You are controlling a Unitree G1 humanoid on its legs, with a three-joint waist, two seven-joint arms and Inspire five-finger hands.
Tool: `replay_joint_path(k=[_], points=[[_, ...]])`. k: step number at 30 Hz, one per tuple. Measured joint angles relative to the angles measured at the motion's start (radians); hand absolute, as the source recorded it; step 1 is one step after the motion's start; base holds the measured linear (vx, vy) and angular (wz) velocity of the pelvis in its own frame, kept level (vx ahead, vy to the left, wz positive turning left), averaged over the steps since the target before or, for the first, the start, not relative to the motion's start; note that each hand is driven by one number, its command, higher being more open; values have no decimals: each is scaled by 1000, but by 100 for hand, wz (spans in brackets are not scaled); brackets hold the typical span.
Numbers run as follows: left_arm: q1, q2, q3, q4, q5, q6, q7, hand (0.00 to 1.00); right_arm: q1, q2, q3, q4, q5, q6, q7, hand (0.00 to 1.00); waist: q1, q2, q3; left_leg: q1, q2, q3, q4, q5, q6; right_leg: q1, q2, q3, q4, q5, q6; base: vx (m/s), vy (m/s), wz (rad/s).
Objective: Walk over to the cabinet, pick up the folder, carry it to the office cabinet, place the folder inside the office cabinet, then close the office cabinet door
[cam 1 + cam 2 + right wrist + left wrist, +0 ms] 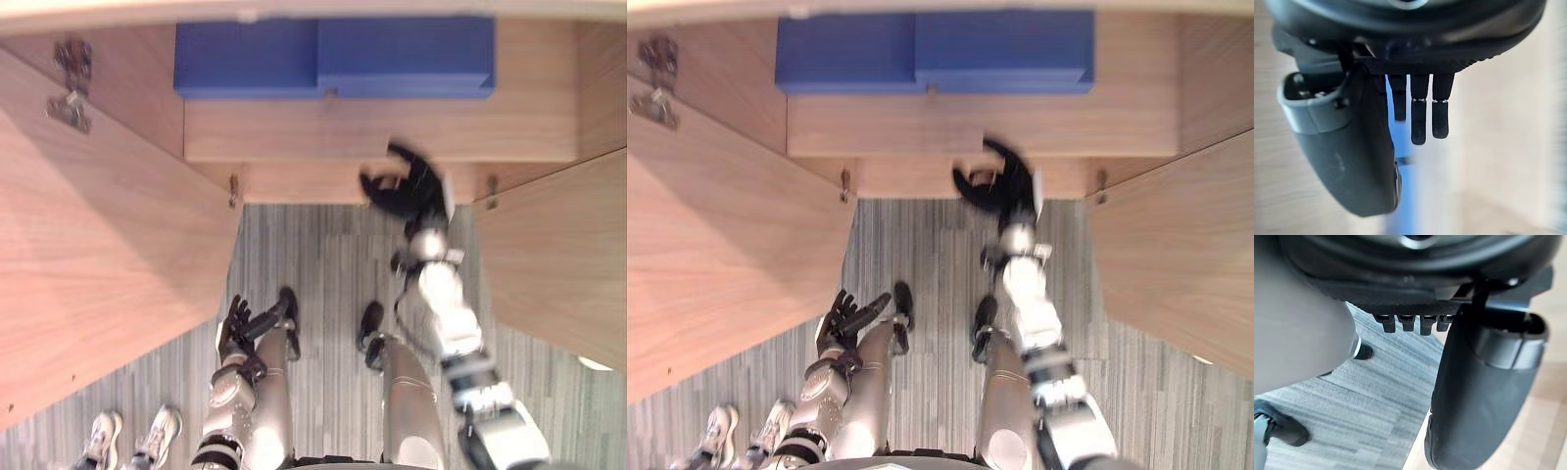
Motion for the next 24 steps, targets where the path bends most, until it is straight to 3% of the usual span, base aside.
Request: replay_joint_path(k=[3, 7, 11, 18, 24], points=[[8, 35, 0, 105, 29, 24, -9, 100, 146, 28, -10, 103, -60, 3, 48, 100, -31, -30, -63, 122, -9, 36, -120, 30, -7, 109, 23, 24, -134, 51, 13, 178, -16, -26], [68, 57, 1, 159, 72, 34, -22, 100, 249, 44, -115, 270, -133, 4, 73, 100, -49, -40, -145, 301, -28, 104, -250, 41, -7, 265, 35, 77, -292, 106, 36, 175, 42, -38], [102, 63, 31, 176, 112, 36, -23, 100, 287, 58, -241, 430, -144, 5, 80, 100, -59, -40, -212, 411, -43, 157, -320, 41, -8, 345, 40, 122, -357, 126, 46, 92, 32, -37], [118, 62, 62, 238, 180, 66, -31, 100, 332, 80, -496, 567, -51, 14, 63, 100, -88, -40, -249, 534, -64, 213, -387, 48, -10, 418, 41, 184, -391, 144, 53, 5, 27, -27], [172, 63, 81, 238, 197, 73, -41, 100, 371, 58, -694, 473, 77, 19, 24, 100, -116, -30, -269, 588, -81, 269, -424, 50, -7, 419, 40, 257, -412, 168, 58, -69, 22, -35]])
